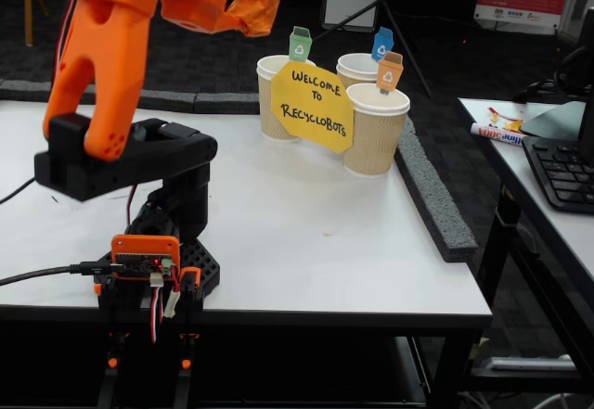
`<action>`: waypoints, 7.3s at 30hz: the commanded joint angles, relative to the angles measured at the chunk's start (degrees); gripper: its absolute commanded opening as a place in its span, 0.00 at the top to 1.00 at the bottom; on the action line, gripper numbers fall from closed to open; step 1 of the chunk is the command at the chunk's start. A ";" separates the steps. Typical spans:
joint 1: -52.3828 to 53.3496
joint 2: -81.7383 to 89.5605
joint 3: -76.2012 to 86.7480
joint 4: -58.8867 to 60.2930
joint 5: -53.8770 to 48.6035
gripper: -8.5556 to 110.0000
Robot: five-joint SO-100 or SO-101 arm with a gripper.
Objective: Sort rubbish by color.
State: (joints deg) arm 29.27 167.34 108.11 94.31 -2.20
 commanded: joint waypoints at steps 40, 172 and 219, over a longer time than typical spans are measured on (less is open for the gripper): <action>15.38 -44.91 -21.27 -22.85 -1.14 0.93; -67.59 16.88 20.39 -16.17 -0.53 0.93; -79.45 10.46 30.15 -19.86 -0.62 0.93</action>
State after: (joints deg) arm -50.19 178.33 140.71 74.53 -2.20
